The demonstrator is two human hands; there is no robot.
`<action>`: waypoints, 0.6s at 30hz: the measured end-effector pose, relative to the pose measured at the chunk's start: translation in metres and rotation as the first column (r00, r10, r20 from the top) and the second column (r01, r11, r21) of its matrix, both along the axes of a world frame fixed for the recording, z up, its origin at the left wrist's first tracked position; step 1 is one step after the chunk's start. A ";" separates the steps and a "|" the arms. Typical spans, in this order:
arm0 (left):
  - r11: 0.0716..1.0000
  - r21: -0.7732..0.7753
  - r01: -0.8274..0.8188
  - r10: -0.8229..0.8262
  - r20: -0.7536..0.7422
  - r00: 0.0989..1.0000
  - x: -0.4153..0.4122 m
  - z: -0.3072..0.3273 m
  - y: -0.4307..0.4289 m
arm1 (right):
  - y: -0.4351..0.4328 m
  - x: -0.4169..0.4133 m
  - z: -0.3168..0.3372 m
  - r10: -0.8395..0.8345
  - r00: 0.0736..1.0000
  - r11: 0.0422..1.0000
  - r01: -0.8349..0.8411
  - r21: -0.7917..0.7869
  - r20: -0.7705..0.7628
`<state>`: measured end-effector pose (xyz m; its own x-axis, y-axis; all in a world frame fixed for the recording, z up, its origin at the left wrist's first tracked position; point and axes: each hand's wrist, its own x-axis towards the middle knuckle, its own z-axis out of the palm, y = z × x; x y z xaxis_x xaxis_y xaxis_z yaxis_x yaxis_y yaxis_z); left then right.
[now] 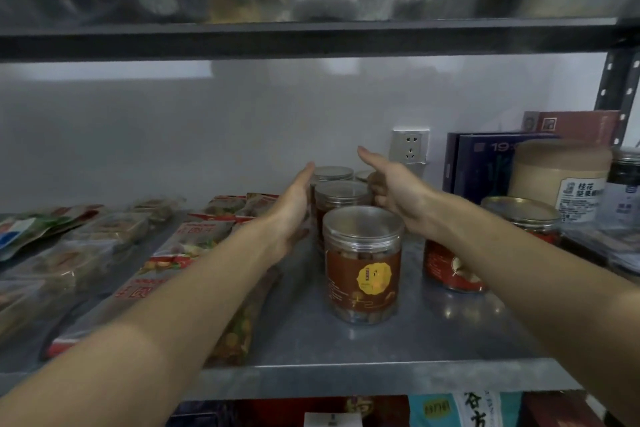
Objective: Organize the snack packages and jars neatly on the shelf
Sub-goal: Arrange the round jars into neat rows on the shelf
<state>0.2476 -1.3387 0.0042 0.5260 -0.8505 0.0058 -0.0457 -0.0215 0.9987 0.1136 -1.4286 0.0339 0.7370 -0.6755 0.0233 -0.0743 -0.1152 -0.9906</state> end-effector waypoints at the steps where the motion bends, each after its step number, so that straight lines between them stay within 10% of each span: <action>1: 0.999 0.011 -0.038 0.038 0.025 0.999 0.008 0.002 -0.002 | -0.004 0.001 0.003 -0.002 1.000 1.000 0.002 0.003 -0.004; 18: 1.000 -0.003 0.024 -0.024 -0.008 1.000 0.057 -0.002 -0.063 | -0.064 0.063 0.013 0.024 0.985 0.992 -0.045 -0.117 -0.170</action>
